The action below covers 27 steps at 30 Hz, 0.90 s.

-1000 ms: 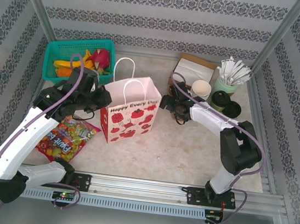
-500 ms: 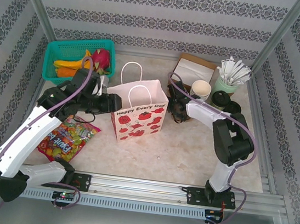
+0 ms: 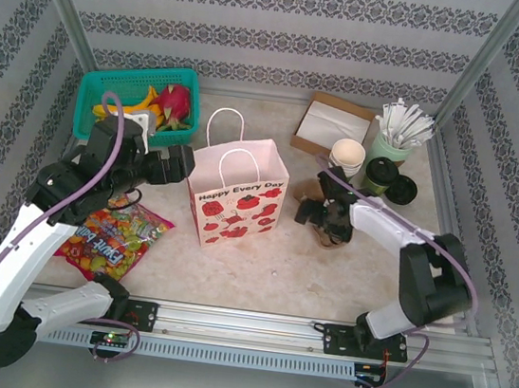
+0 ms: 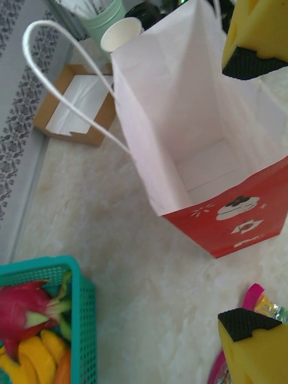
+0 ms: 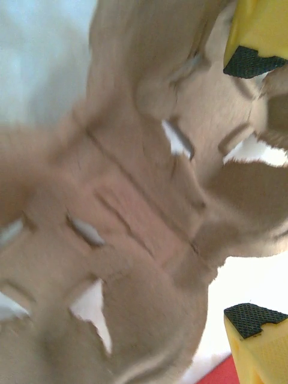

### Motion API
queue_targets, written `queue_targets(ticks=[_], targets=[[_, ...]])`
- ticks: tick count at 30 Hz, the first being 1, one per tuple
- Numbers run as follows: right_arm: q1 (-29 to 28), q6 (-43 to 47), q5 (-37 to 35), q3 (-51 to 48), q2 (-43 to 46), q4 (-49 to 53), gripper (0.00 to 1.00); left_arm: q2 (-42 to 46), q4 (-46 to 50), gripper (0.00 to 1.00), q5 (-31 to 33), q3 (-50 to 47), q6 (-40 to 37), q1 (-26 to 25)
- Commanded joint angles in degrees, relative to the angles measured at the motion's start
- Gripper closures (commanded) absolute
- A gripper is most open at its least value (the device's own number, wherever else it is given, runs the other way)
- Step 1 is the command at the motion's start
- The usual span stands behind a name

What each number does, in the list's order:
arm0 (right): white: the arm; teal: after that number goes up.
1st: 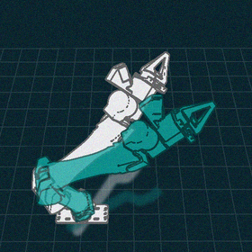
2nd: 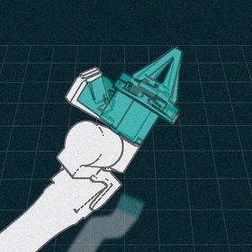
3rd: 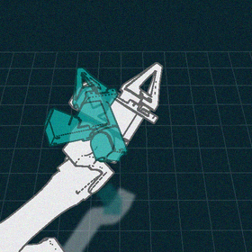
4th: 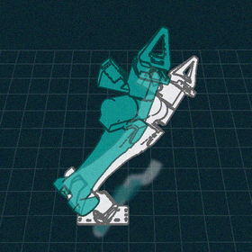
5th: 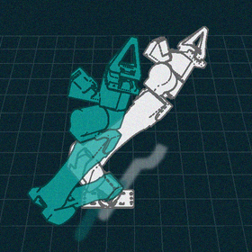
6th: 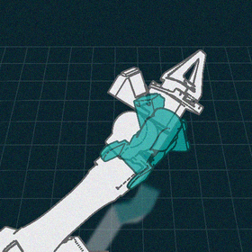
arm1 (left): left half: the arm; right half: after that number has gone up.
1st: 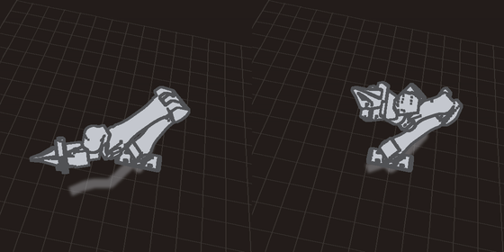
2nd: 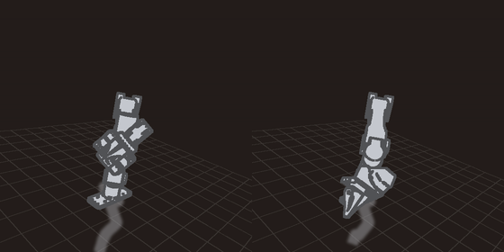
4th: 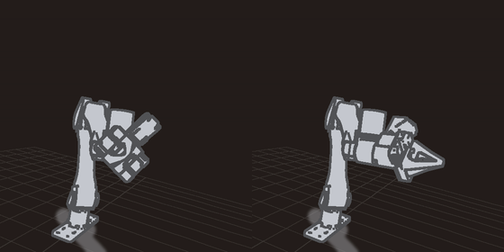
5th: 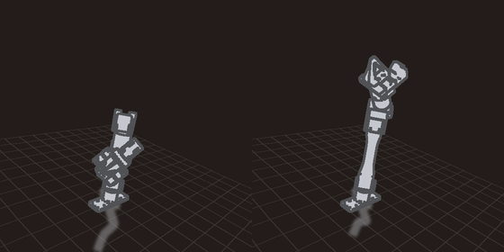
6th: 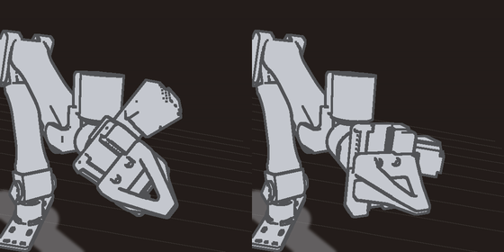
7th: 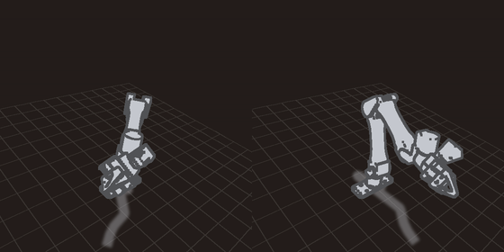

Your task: Pack the takeout coffee

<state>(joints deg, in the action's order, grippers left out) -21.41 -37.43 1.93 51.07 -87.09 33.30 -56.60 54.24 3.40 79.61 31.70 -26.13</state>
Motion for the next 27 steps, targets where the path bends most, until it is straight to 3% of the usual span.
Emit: queue_targets(ticks=[1, 8, 11, 12, 13, 14, 17, 27], targets=[[3.48, 2.27, -1.11, -2.12, 4.94, 6.00, 0.02, -0.17, -4.24, 0.00, 4.37, -0.51, -1.86, 0.71], [4.30, -14.43, 2.11, -3.35, 8.39, 0.24, 0.02, -2.80, -6.30, 0.00, 6.26, -0.59, -1.57, 0.80], [1.97, -20.71, -2.16, -1.82, 6.65, -0.76, 0.10, -3.43, -7.18, 0.00, 8.37, -1.12, -1.29, 0.90], [0.93, -22.26, -5.31, -0.87, 5.71, 0.06, 0.15, -3.60, -7.43, 0.00, 9.34, -1.30, -1.16, 0.93], [-0.05, -23.79, -8.36, 0.11, 4.60, 0.93, 0.35, -3.77, -7.67, 0.00, 10.21, -1.39, -0.91, 1.13], [-0.82, -25.20, -10.55, 1.06, 3.59, 2.23, 0.42, -3.79, -7.88, 0.00, 11.01, -1.47, -0.48, 1.34], [-2.04, -26.90, -13.52, 2.78, 1.24, 3.04, 0.43, -3.24, -9.77, 0.00, 12.00, -2.53, 0.51, 1.93], [-2.67, -27.20, -11.69, 6.37, -5.73, 2.91, 0.50, -6.18, -10.35, 0.00, 8.01, -2.96, -2.07, 4.02]])
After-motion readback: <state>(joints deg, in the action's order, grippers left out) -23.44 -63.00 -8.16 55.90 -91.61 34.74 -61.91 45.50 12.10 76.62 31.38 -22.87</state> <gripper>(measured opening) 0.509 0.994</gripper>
